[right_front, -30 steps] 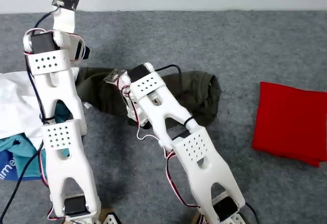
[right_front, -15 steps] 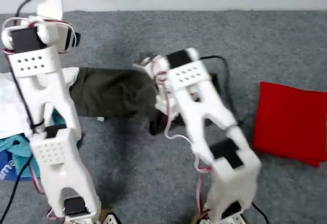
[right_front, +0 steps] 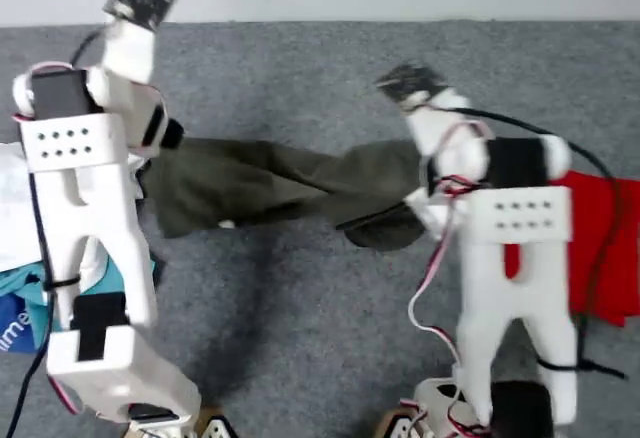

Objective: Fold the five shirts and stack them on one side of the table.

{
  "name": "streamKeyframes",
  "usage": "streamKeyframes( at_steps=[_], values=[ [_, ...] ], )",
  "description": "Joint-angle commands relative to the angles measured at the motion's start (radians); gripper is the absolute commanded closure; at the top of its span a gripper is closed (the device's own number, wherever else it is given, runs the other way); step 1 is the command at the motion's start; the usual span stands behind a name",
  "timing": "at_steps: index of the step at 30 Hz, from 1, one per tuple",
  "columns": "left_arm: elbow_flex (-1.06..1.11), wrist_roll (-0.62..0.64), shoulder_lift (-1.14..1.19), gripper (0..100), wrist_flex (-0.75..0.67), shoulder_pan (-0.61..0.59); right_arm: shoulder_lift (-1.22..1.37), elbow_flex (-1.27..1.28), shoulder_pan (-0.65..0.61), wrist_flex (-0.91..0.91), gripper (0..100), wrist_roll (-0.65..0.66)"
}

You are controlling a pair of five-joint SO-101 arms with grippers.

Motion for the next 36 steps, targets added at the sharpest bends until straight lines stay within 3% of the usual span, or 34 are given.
streamKeyframes(
  at_steps=[1, 5, 12, 26, 36],
  values=[
    [0.116, -0.048, -0.092, 79, 0.021, 0.023, -0.059, -0.006, 0.136, 0.041, 98.8, 0.055],
    [0.263, -0.135, -0.114, 79, 0.021, 0.064, -0.058, -0.006, 0.203, 0.039, 98.8, 0.071],
    [0.437, -0.259, -0.060, 79, 0.017, 0.153, -0.051, -0.005, 0.202, 0.031, 98.8, 0.063],
    [0.440, -0.302, 0.259, 77, -0.026, 0.195, -0.050, -0.005, 0.208, 0.035, 98.8, 0.063],
    [0.437, -0.252, 0.419, 77, -0.192, 0.173, -0.050, -0.005, 0.205, 0.036, 98.7, 0.029]
  ],
)
